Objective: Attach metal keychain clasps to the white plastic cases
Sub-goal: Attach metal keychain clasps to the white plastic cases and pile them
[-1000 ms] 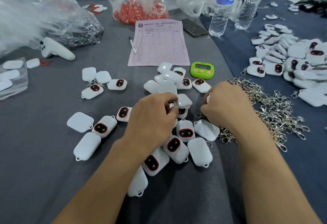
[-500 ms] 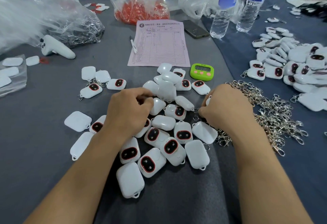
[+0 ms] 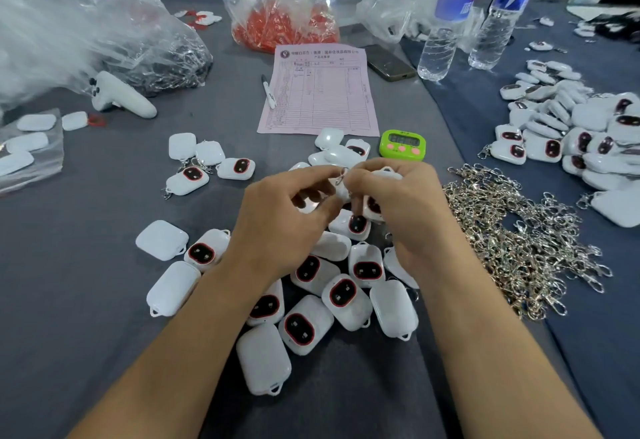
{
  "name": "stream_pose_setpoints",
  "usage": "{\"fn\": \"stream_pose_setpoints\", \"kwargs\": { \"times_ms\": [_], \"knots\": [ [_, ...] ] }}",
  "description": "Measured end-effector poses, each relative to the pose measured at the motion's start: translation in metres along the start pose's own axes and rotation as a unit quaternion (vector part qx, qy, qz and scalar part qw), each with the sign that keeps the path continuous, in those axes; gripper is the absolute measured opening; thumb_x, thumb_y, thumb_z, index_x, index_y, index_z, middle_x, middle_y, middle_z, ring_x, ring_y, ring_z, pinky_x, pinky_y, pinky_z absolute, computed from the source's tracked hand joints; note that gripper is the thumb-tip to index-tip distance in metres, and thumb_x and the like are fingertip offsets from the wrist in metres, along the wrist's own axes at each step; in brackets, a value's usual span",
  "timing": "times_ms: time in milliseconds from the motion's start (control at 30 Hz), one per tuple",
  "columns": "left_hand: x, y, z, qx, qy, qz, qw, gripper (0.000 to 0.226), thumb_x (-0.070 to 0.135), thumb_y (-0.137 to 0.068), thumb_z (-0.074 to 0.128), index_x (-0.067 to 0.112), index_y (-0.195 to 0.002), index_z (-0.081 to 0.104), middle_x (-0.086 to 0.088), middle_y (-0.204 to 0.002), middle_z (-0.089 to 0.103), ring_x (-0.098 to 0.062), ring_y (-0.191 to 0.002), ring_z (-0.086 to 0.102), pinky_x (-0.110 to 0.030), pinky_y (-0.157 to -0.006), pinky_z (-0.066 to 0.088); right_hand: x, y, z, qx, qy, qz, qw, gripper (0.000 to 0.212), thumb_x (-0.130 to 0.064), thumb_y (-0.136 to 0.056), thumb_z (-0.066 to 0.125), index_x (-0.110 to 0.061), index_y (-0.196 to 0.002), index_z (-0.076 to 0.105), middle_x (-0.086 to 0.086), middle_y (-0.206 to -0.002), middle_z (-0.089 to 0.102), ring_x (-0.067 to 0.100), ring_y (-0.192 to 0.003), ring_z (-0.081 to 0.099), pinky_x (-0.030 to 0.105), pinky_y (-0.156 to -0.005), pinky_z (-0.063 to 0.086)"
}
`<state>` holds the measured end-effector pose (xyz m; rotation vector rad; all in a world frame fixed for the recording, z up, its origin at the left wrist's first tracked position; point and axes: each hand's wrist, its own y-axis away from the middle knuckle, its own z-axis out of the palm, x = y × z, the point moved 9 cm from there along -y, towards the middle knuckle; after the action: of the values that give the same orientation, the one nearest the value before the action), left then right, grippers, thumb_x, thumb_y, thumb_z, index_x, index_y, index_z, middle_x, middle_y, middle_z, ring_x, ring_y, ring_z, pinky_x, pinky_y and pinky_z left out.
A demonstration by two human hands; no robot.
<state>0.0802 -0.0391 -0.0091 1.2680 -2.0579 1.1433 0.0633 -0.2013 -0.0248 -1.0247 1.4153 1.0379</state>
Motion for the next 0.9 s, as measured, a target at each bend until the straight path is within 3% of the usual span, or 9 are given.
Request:
{"fn": "stream_pose_setpoints", "kwargs": {
  "times_ms": [167, 300, 400, 533, 767, 900],
  "knots": [
    [-0.009, -0.001, 0.003, -0.008, 0.118, -0.036, 0.992, 0.028, 0.016, -0.087, 0.078, 0.03, -0.112, 0.078, 0.019, -0.095, 0.077, -0.007, -0.089, 0.074, -0.033, -0.084, 0.06, -0.002, 0.004, 0.01, -0.031, 0.01, -0.012, 0.999, 0.013, -0.012, -0.076, 0.073, -0.013, -0.063, 0.072, 0.012, -0.054, 0.06, 0.023, -0.058, 0.05, 0.038, -0.057, 0.041],
    [-0.009, -0.002, -0.001, 0.017, 0.135, -0.018, 0.991, 0.023, 0.013, -0.083, 0.081, 0.023, -0.104, 0.081, 0.018, -0.094, 0.077, -0.003, -0.088, 0.074, -0.026, -0.082, 0.059, 0.0, 0.003, 0.01, -0.027, 0.028, -0.004, 0.999, 0.016, -0.012, -0.079, 0.076, -0.016, -0.063, 0.074, 0.013, -0.054, 0.06, 0.023, -0.058, 0.049, 0.039, -0.059, 0.039],
    [-0.011, -0.003, -0.001, 0.018, 0.131, -0.024, 0.991, 0.018, 0.014, -0.085, 0.08, 0.023, -0.101, 0.082, 0.018, -0.092, 0.078, -0.003, -0.086, 0.074, -0.023, -0.081, 0.059, 0.0, 0.002, 0.01, -0.041, 0.063, -0.01, 0.997, 0.012, -0.018, -0.083, 0.075, -0.014, -0.072, 0.076, 0.009, -0.053, 0.062, 0.018, -0.056, 0.049, 0.032, -0.056, 0.039],
    [-0.011, -0.003, -0.003, 0.025, 0.109, -0.028, 0.993, 0.019, 0.013, -0.091, 0.072, 0.028, -0.099, 0.081, 0.026, -0.087, 0.075, 0.004, -0.08, 0.071, -0.008, -0.074, 0.05, 0.002, 0.002, 0.006, -0.039, 0.14, -0.018, 0.989, 0.011, -0.025, -0.082, 0.076, -0.019, -0.074, 0.077, 0.005, -0.052, 0.066, 0.009, -0.045, 0.048, 0.019, -0.047, 0.037],
    [-0.016, -0.004, -0.012, 0.065, 0.107, -0.054, 0.991, 0.019, 0.014, -0.079, 0.084, 0.032, -0.083, 0.08, 0.021, -0.076, 0.075, -0.001, -0.073, 0.072, -0.013, -0.07, 0.053, -0.006, 0.004, -0.005, 0.05, 0.208, -0.072, 0.974, 0.016, -0.025, -0.081, 0.077, -0.025, -0.066, 0.072, -0.009, -0.043, 0.06, 0.003, -0.035, 0.05, 0.01, -0.04, 0.034],
    [-0.016, -0.005, -0.014, 0.074, 0.112, -0.056, 0.989, 0.023, 0.014, -0.076, 0.085, 0.035, -0.079, 0.078, 0.021, -0.075, 0.075, -0.001, -0.072, 0.072, -0.015, -0.07, 0.055, -0.021, 0.01, -0.003, 0.076, 0.169, -0.131, 0.974, 0.015, -0.015, -0.077, 0.078, -0.028, -0.071, 0.076, -0.017, -0.053, 0.063, 0.003, -0.038, 0.055, 0.01, -0.04, 0.037]
  ]
}}
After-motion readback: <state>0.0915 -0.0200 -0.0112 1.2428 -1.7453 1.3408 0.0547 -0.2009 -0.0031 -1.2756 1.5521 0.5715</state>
